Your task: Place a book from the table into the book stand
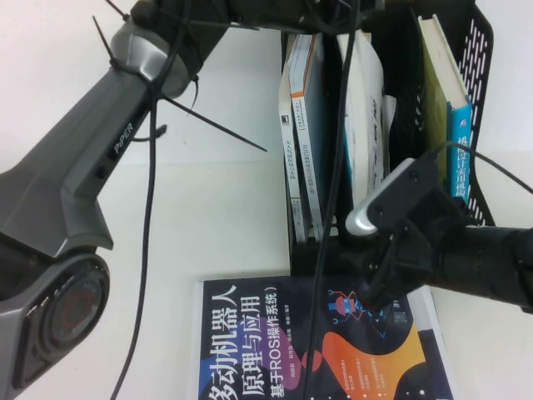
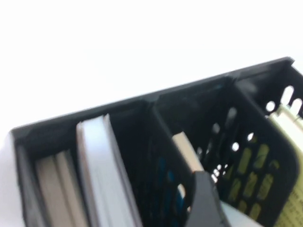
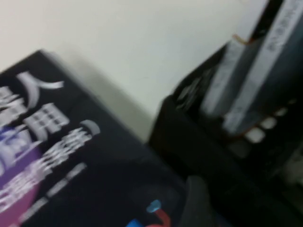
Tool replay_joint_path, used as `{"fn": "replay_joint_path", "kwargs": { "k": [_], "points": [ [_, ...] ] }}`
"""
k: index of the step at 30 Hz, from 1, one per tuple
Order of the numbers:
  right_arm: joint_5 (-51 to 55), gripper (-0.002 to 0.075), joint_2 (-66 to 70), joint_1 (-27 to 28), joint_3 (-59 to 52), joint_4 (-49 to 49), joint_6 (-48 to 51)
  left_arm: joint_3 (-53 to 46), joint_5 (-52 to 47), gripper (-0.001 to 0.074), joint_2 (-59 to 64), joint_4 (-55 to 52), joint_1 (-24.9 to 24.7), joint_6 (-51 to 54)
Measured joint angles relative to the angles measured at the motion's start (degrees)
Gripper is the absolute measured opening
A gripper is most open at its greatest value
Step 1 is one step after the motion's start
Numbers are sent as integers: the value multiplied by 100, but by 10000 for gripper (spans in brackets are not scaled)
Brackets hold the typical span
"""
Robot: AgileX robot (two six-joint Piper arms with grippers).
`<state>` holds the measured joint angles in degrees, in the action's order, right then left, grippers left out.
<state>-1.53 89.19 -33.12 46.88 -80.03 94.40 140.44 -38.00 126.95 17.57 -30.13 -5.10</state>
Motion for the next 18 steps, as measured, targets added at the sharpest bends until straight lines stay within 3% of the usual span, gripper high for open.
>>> {"fn": "replay_joint_path", "kwargs": {
  "k": [10,18],
  "points": [
    [-761,443,50,-135,500,-60,-369,0,37,390,-122,95,12,194],
    [-1341,163,59,-145,802,-99,-595,8,-535,376,-701,107,325,220]
  ]
}}
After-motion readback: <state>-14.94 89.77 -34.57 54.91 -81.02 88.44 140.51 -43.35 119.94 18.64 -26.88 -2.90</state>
